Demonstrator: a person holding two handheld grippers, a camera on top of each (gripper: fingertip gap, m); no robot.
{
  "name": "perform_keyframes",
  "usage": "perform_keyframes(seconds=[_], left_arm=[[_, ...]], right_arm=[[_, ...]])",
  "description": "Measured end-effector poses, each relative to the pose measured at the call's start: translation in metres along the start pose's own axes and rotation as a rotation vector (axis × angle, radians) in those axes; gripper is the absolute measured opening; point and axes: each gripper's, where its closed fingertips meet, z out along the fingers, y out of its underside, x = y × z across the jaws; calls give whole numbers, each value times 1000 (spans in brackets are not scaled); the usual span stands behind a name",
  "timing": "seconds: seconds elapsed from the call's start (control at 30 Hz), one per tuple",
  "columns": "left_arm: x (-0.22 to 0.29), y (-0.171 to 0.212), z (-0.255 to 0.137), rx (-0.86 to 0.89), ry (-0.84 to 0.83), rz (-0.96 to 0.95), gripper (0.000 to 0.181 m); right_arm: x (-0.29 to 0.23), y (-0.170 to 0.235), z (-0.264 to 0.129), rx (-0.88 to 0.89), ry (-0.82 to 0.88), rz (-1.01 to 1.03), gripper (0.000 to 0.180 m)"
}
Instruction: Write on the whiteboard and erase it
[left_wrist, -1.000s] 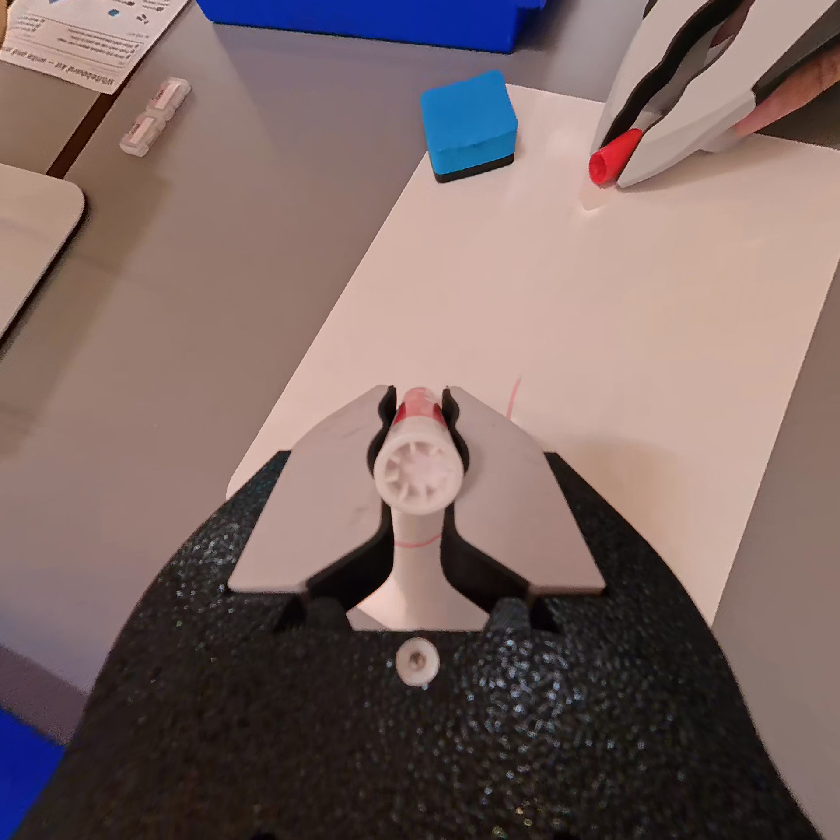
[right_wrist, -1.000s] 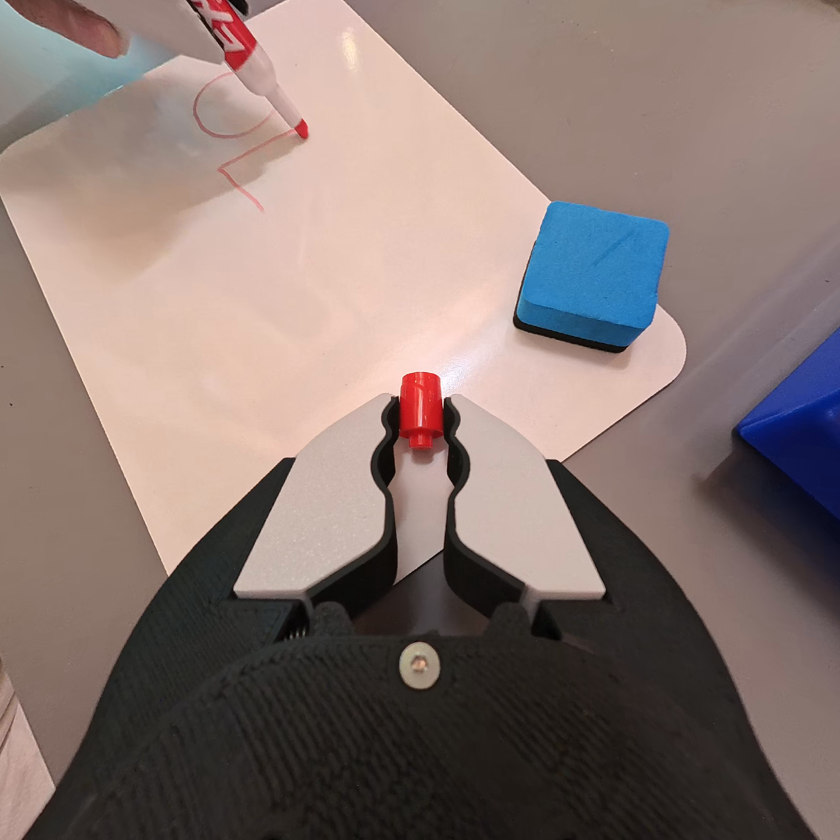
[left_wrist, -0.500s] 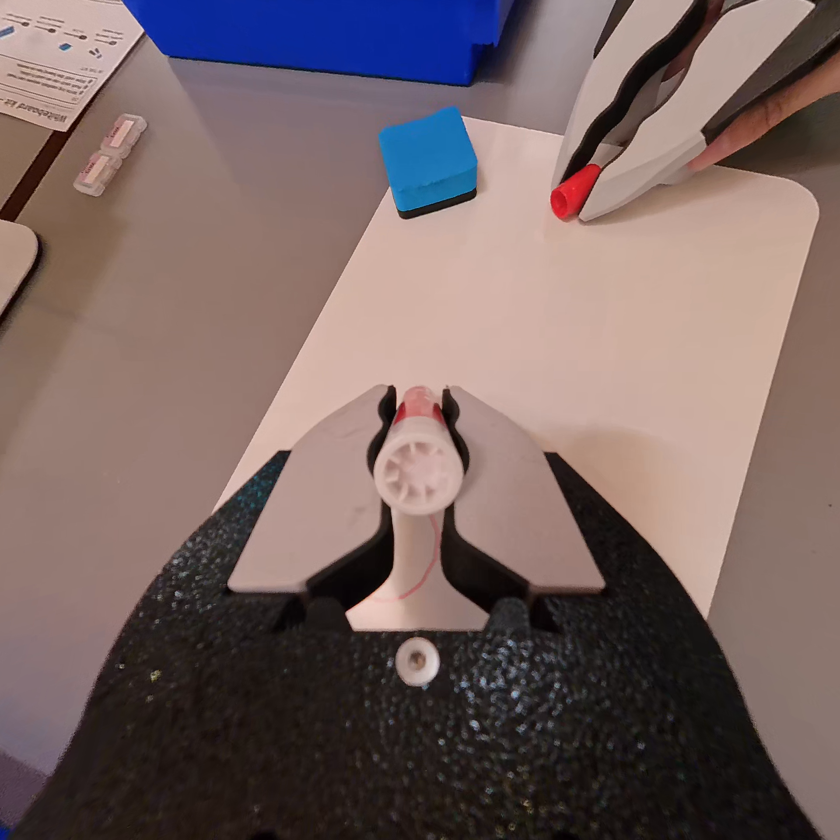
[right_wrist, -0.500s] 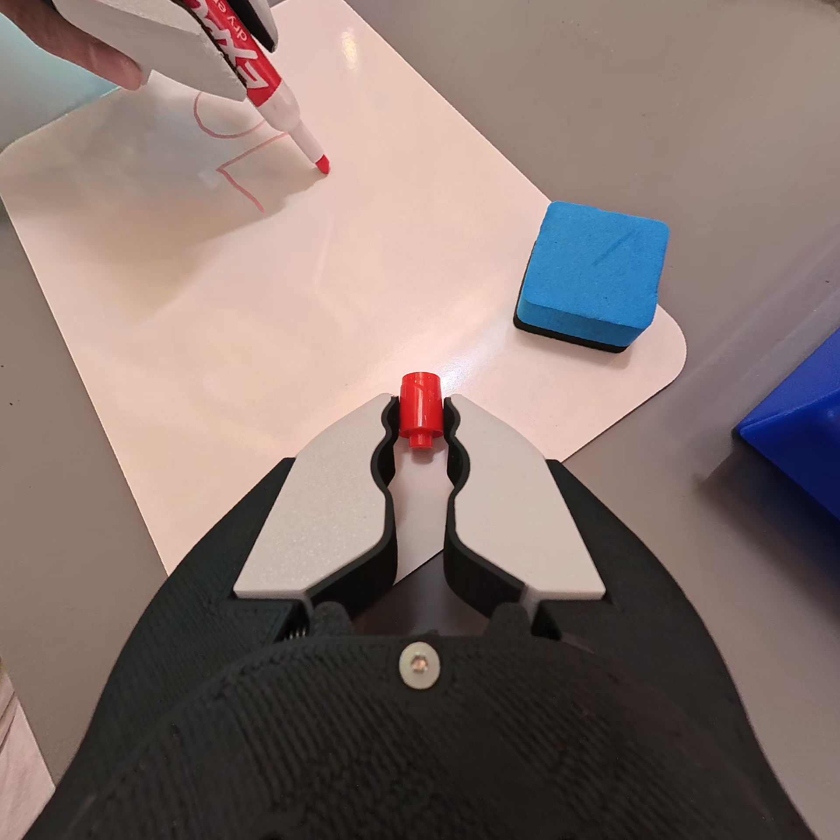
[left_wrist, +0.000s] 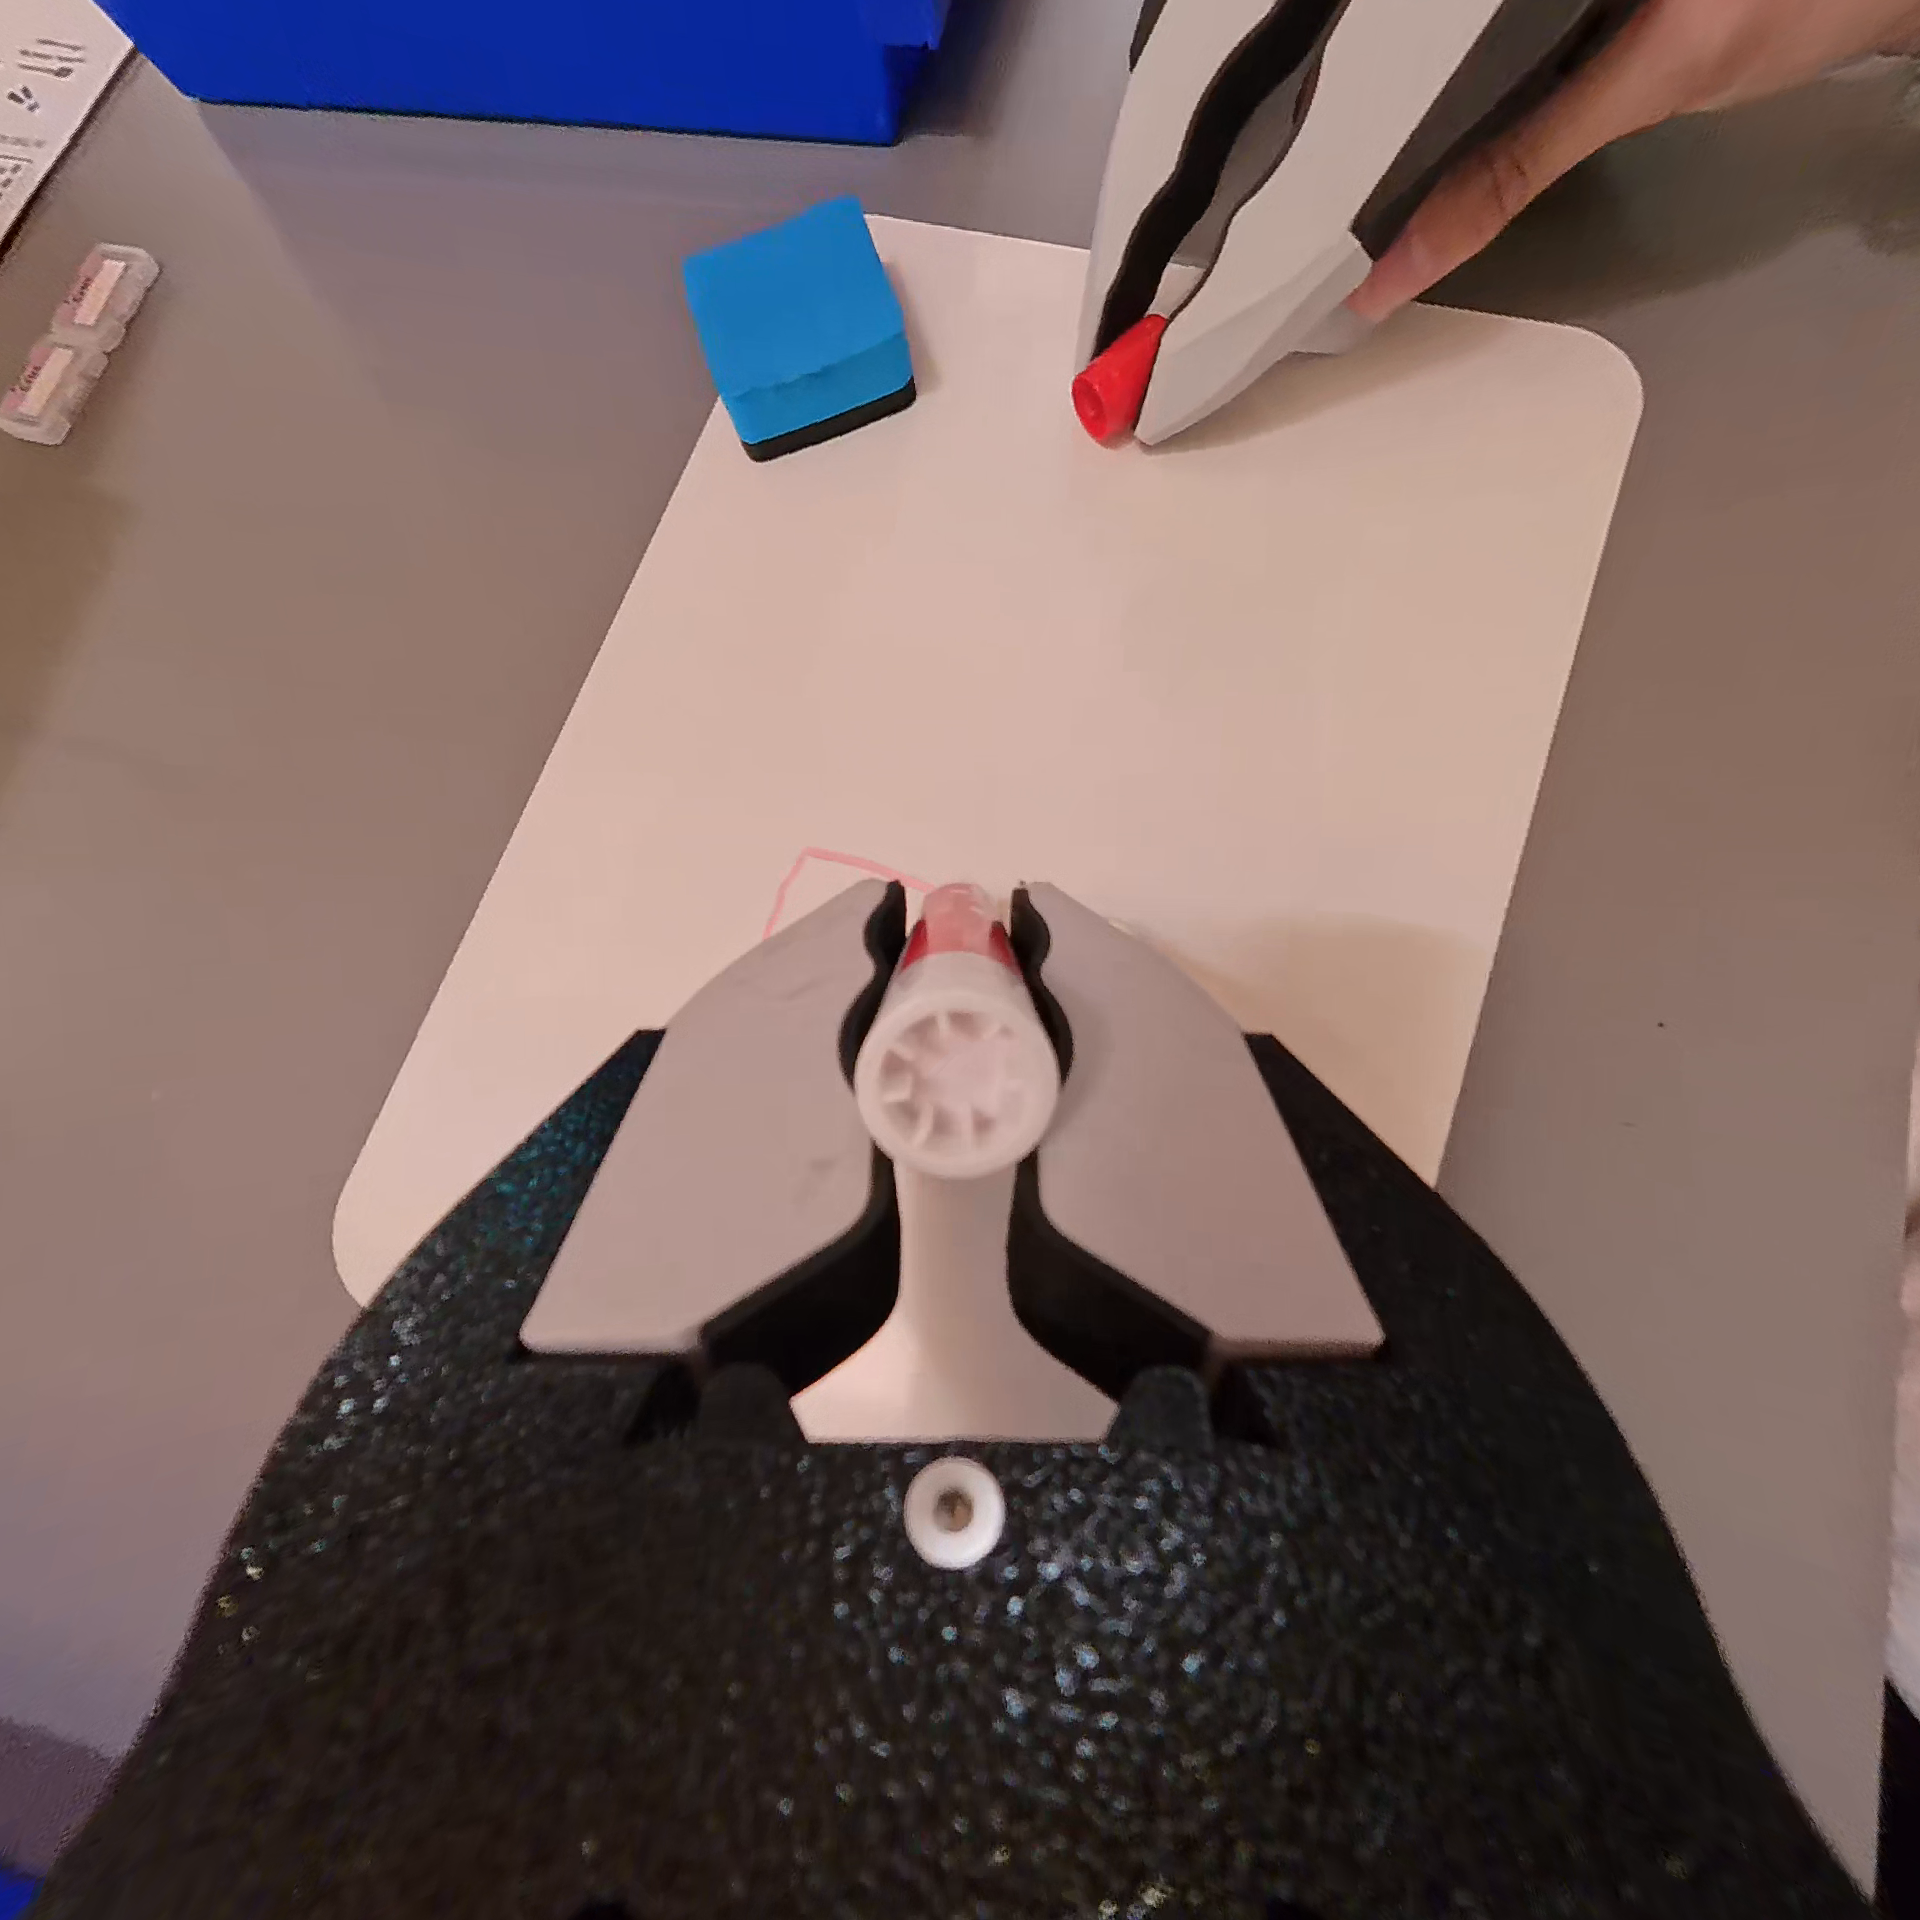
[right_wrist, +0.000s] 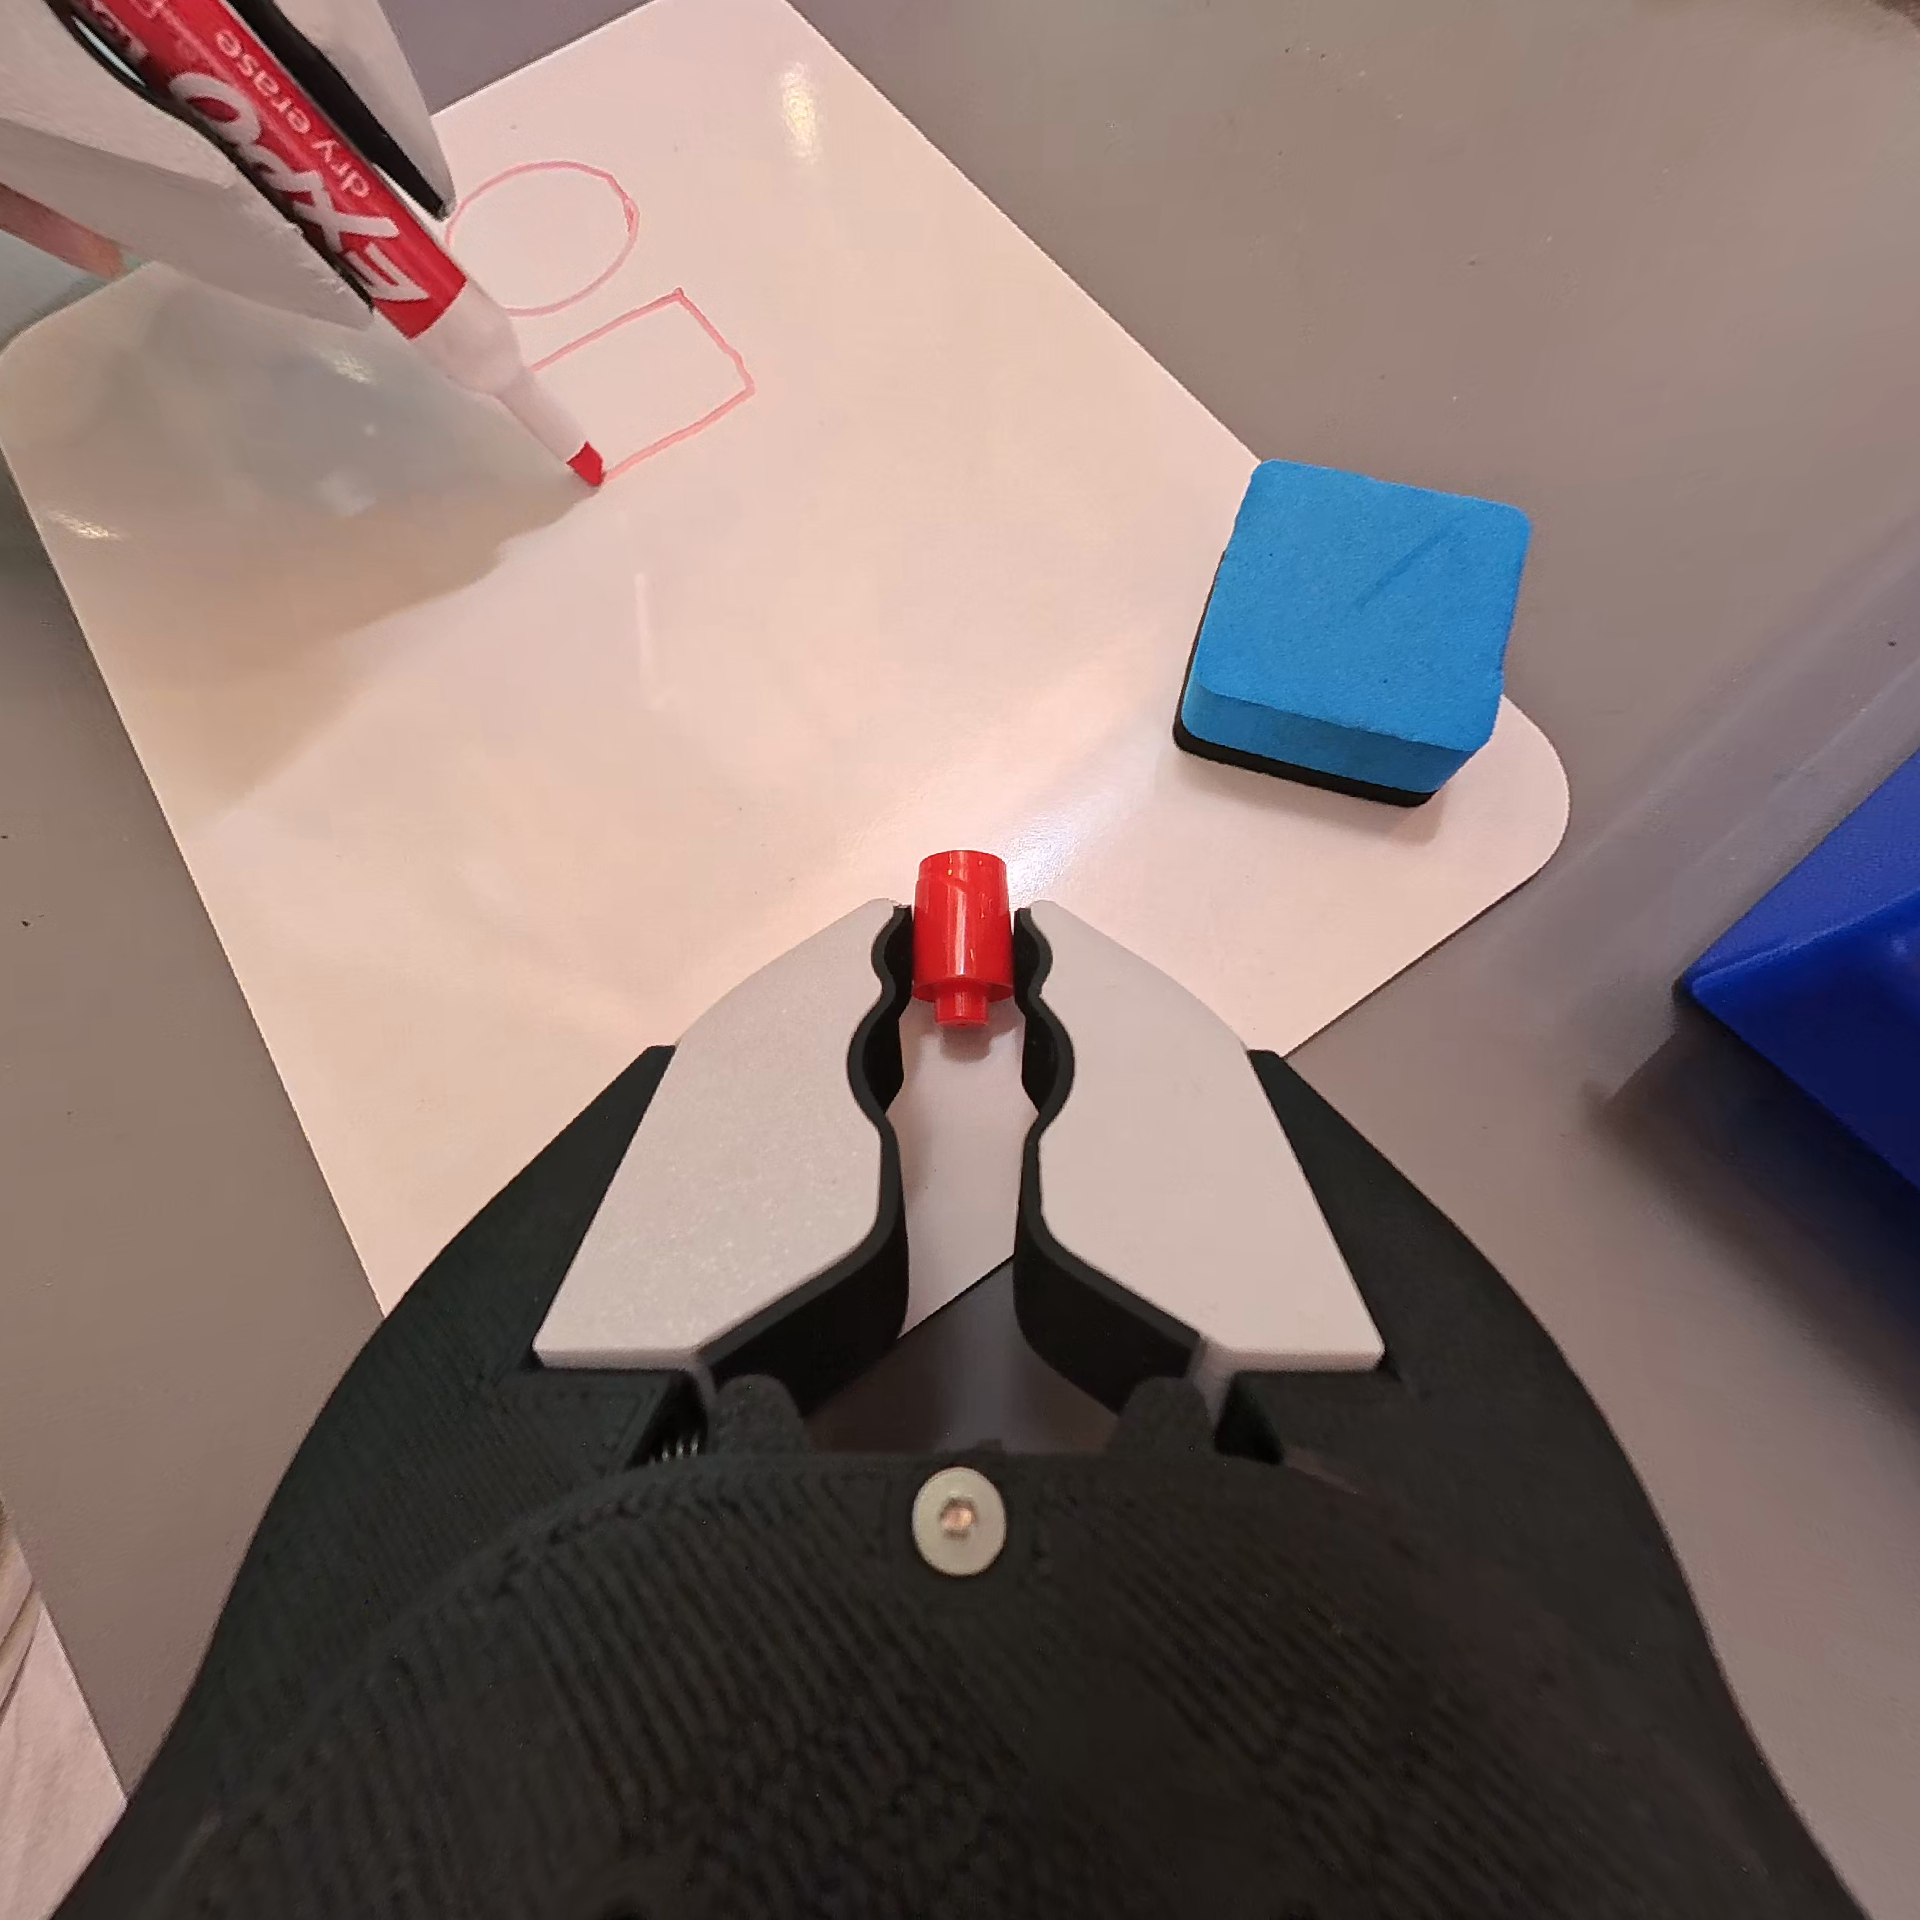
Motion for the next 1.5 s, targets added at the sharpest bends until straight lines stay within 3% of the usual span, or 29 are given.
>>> perform_keyframes(seconds=[0.2,0.37,0.6,0.93,1.5], left_arm=[[-2,-2,-2,15,-2,-11,19],[-27,-38,-27,236,-27,-119,19],[-38,-43,-25,216,-17,-121,19],[-12,-34,20,79,59,-43,19],[-14,-23,25,-17,33,-19,19]], right_arm=[[0,0,0,0,0,0,19],[0,0,0,0,0,0,19],[0,0,0,0,0,-1,19],[0,0,0,0,-5,-3,19],[-1,2,-2,0,-19,-14,19]])
